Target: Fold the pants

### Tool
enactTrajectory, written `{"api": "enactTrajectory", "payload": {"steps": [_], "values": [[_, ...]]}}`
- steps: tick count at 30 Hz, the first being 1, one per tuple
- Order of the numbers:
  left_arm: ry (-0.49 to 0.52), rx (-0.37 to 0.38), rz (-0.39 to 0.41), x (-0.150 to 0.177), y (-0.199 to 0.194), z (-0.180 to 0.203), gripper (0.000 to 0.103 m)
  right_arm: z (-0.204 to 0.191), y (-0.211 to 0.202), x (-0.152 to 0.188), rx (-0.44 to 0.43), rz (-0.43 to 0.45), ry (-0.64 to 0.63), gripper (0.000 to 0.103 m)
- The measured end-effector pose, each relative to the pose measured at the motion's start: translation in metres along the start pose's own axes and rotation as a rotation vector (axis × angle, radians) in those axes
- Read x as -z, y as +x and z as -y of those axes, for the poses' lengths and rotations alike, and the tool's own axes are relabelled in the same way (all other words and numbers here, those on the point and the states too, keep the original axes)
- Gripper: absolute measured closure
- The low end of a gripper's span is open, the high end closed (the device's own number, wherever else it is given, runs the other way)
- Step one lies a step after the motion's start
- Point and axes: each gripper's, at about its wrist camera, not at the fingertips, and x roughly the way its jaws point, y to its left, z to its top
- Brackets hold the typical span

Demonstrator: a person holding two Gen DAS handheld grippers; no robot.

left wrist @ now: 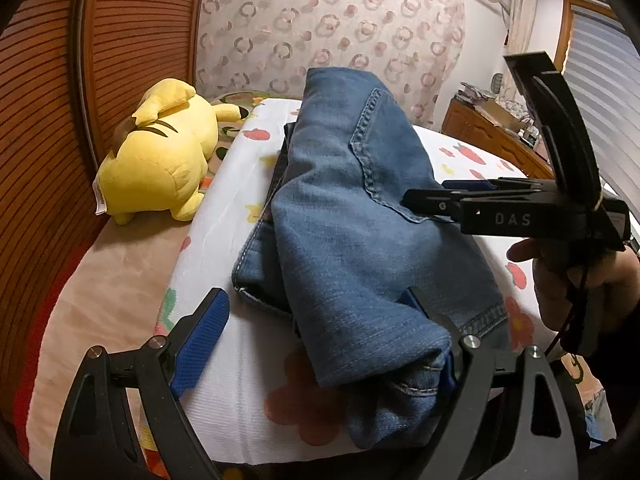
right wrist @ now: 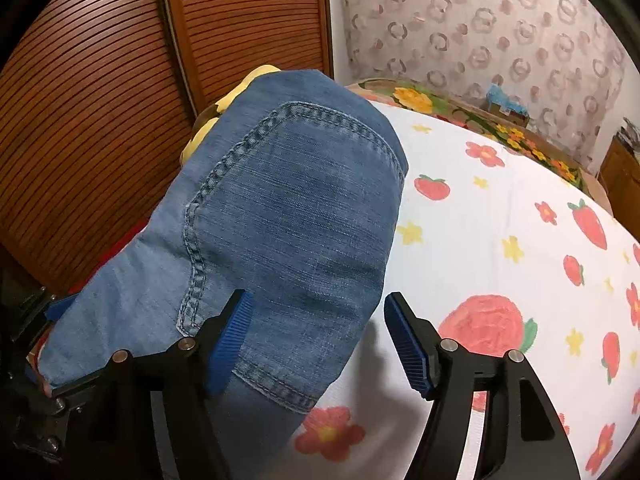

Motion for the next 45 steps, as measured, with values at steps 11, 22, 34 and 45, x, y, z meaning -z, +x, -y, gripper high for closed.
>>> {"api": "enactTrajectory", "payload": {"steps": [11, 22, 34, 45], "values": [[-0.047, 0.039, 0.004, 0.005, 0.002, -0.007, 0.015, 0.027, -0.006, -0.011, -0.082, -0.018, 0.005, 0.032], [-0.077, 0.127, 0.021, 0.007, -0.006, -0.006, 0.047, 0.074, 0.039, -0.046, -0.217, -0.055, 0.082, 0.032], [-0.062, 0.147, 0.069, 0.004, -0.024, 0.0, 0.082, 0.102, 0.032, -0.036, -0.415, -0.007, 0.13, 0.086], [-0.087, 0.147, 0.24, -0.031, -0.084, -0.011, 0.086, 0.063, -0.052, -0.067, -0.443, 0.178, -0.019, 0.088]]}}
